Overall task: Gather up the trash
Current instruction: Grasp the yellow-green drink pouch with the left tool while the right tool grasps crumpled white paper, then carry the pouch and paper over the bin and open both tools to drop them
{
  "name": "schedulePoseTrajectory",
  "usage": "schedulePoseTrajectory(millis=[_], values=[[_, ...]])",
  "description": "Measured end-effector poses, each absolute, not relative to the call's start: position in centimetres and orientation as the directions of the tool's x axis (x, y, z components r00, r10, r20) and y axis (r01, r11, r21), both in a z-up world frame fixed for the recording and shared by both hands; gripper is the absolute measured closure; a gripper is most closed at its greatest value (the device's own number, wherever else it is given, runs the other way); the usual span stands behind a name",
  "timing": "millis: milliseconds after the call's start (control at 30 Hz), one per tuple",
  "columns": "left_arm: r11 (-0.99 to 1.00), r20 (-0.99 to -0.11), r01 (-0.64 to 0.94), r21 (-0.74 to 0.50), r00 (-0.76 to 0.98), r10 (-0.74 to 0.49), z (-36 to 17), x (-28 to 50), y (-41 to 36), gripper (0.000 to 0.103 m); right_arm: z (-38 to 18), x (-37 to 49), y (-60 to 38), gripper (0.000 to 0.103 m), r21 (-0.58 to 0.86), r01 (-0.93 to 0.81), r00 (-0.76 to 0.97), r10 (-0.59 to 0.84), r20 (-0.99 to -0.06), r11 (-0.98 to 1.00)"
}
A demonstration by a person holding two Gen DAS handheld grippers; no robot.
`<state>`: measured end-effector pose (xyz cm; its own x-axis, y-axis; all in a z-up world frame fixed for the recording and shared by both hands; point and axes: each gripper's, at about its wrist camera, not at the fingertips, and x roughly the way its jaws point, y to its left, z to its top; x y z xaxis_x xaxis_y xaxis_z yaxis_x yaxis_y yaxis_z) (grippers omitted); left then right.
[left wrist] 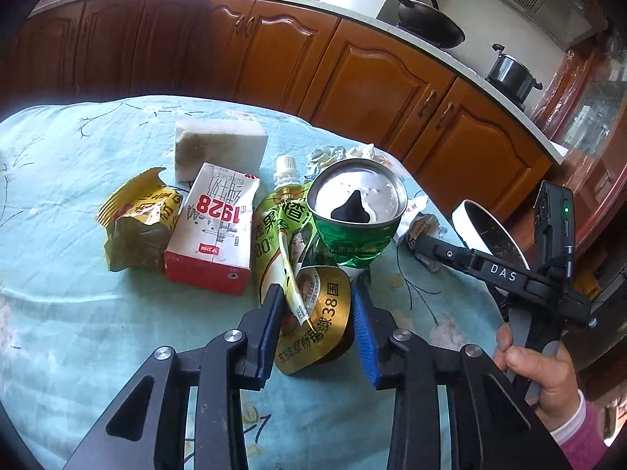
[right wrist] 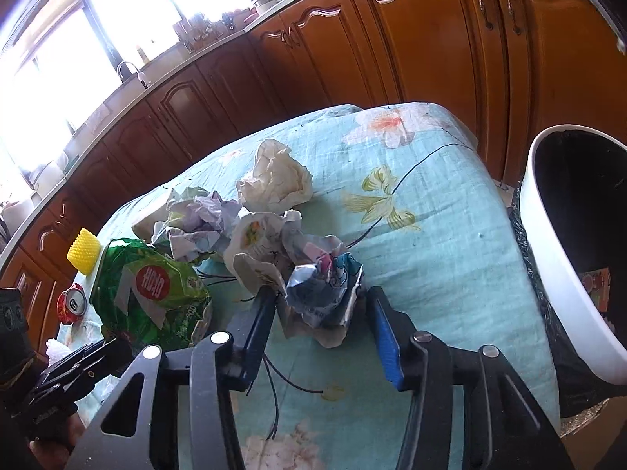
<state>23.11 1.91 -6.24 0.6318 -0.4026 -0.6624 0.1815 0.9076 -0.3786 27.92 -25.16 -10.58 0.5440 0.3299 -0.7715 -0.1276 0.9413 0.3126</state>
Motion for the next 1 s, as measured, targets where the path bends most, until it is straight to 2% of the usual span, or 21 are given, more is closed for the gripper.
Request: schedulePoseTrajectory(millis=[67, 133, 333, 467, 533, 600, 733, 800, 833, 867, 900, 967, 1000], values=[[0.912, -0.661, 0.184, -0.366, 0.639, -0.394, -5.9, 22.7, 2.2, 0.07, -10.2, 27.6, -25.2, 0.066, 0.307, -0.131, 0.558, 0.326, -0.763, 0.943], [0.917, -0.654, 0.188, -0.353, 0.651, -0.385, -5.5, 22.1, 2.3, 0.07, -9.9, 27.1, -25.2, 0.069, 0.308, -0.136, 0.566, 0.329, -0.756, 0.942], [0.924, -0.64, 0.206, -0.321, 0.672, -0.372, -4.1, 19.5, 2.9, 0.071, -9.3, 25.1, -25.2, 0.072, 0.313, -0.143, 0.574, 0.336, -0.747, 0.939], [0.937, -0.699, 0.208, -0.283, 0.624, -0.349, -4.4, 19.1, 2.8, 0.069, -9.1, 23.6, -25.2, 0.072, 0.328, -0.145, 0.569, 0.35, -0.744, 0.933], [0.949, -0.737, 0.168, -0.268, 0.598, -0.314, -4.8, 19.5, 2.9, 0.057, -9.1, 23.1, -25.0, 0.072, 0.328, -0.143, 0.564, 0.35, -0.748, 0.934], [0.953, -0.742, 0.135, -0.27, 0.602, -0.295, -4.7, 20.0, 3.1, 0.039, -9.3, 22.7, -25.1, 0.071, 0.332, -0.139, 0.561, 0.351, -0.75, 0.933], [0.96, -0.744, 0.155, -0.235, 0.607, -0.28, -4.4, 21.6, 1.7, 0.038, -9.4, 22.3, -25.4, 0.071, 0.349, -0.119, 0.561, 0.353, -0.749, 0.93], [0.967, -0.764, 0.181, -0.181, 0.593, -0.254, -5.2, 22.6, 0.5, 0.041, -9.4, 22.3, -25.5, 0.071, 0.35, -0.114, 0.561, 0.351, -0.75, 0.93], [0.968, -0.773, 0.192, -0.162, 0.585, -0.245, -5.6, 22.9, 0.0, 0.047, -9.4, 22.3, -25.4, 0.071, 0.35, -0.113, 0.56, 0.351, -0.75, 0.93], [0.972, -0.777, 0.191, -0.138, 0.588, -0.225, -6.0, 23.0, -0.4, 0.062, -9.4, 22.3, -25.4, 0.071, 0.349, -0.114, 0.562, 0.35, -0.75, 0.93], [0.976, -0.773, 0.185, -0.111, 0.601, -0.202, -6.0, 22.9, -0.5, 0.068, -9.3, 22.2, -25.4, 0.071, 0.348, -0.115, 0.564, 0.35, -0.748, 0.93], [0.97, -0.751, 0.197, -0.141, 0.617, -0.235, -5.6, 22.4, 0.0, 0.078, -9.1, 22.0, -25.4, 0.071, 0.348, -0.118, 0.569, 0.35, -0.744, 0.93], [0.969, -0.741, 0.2, -0.147, 0.626, -0.242, -5.3, 22.0, 0.2, 0.078, -9.0, 21.9, -25.4, 0.071, 0.345, -0.121, 0.573, 0.349, -0.741, 0.931]])
